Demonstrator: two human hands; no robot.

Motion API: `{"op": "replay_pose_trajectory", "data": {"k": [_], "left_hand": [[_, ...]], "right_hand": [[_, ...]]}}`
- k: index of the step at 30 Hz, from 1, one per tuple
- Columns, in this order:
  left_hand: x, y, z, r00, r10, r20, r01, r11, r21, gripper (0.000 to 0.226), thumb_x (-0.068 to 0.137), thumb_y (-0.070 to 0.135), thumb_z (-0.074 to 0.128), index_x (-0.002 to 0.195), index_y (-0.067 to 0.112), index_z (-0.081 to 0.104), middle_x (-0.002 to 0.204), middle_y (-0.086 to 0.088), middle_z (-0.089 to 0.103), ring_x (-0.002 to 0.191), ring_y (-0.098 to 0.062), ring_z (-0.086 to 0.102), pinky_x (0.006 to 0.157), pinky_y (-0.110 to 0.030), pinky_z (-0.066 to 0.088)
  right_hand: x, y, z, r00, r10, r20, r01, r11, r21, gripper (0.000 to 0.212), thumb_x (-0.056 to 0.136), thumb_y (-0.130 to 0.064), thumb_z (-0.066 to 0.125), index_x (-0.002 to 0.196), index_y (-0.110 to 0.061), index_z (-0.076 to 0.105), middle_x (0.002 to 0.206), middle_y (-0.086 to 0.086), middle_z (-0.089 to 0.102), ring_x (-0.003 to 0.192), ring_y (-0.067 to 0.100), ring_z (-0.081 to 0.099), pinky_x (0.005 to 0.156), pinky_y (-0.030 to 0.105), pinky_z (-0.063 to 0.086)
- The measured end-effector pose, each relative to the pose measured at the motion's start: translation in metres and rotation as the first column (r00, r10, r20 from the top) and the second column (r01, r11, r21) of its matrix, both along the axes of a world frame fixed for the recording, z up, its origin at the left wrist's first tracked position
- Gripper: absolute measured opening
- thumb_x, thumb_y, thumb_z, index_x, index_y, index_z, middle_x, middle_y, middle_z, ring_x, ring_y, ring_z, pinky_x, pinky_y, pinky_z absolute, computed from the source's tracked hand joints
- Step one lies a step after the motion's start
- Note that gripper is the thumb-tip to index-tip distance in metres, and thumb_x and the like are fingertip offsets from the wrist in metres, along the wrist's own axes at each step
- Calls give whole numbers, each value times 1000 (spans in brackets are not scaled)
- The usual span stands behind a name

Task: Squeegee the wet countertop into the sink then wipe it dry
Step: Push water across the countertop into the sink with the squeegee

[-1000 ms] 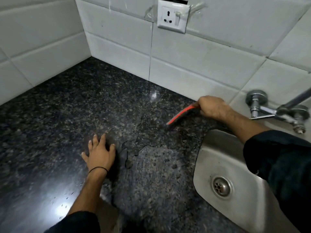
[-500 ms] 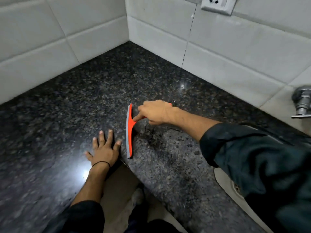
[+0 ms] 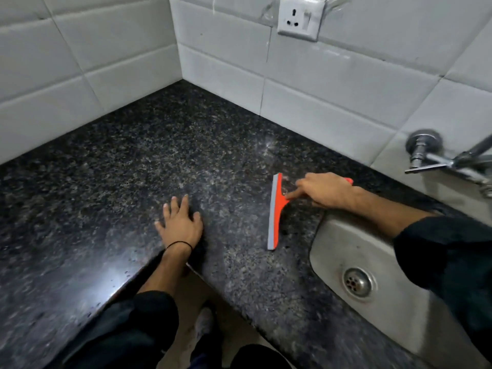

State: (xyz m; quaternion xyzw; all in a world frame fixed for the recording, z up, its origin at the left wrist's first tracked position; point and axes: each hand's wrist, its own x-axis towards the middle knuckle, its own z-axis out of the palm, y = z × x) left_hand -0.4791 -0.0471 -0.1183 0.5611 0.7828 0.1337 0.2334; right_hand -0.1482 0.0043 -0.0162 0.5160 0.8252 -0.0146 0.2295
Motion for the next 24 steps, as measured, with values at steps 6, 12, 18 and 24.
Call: {"op": "replay_pose_trajectory", "data": {"k": [6, 12, 18, 24], "left_hand": [[68, 9, 1, 959, -281, 27, 282, 957, -74, 72, 95, 58, 43, 156, 34, 12, 166, 2, 0, 152, -25, -1, 118, -59, 9], [98, 29, 3, 911, -398, -110, 351, 886, -303, 104, 79, 83, 41, 155, 33, -9, 164, 5, -15, 152, -25, -8, 118, -61, 3], [95, 34, -2, 918, -392, -58, 364, 892, -269, 109, 76, 81, 49, 155, 34, -9, 163, 8, -17, 152, -23, -8, 117, -61, 11], [96, 39, -8, 921, -384, -73, 353, 897, -267, 109, 76, 80, 51, 155, 36, -9, 164, 9, -15, 152, -24, -6, 117, -62, 13]], "right_hand": [[80, -49, 27, 992, -110, 60, 114, 990, -83, 58, 86, -15, 53, 137, -42, 51, 121, 0, 57, 119, 22, 54, 94, 39, 48], [81, -36, 42, 981, -178, -71, 176, 984, -35, 69, 80, -14, 49, 135, -55, 47, 115, -2, 58, 112, 24, 56, 89, 41, 48], [17, 56, 33, 962, -147, -228, 170, 982, 85, 67, 79, -11, 50, 134, -50, 52, 115, 6, 62, 110, 31, 60, 88, 44, 52], [-62, 147, 17, 949, -111, -296, 157, 978, 137, 51, 88, -16, 54, 134, -38, 57, 125, 10, 60, 117, 33, 58, 89, 44, 49]]}}
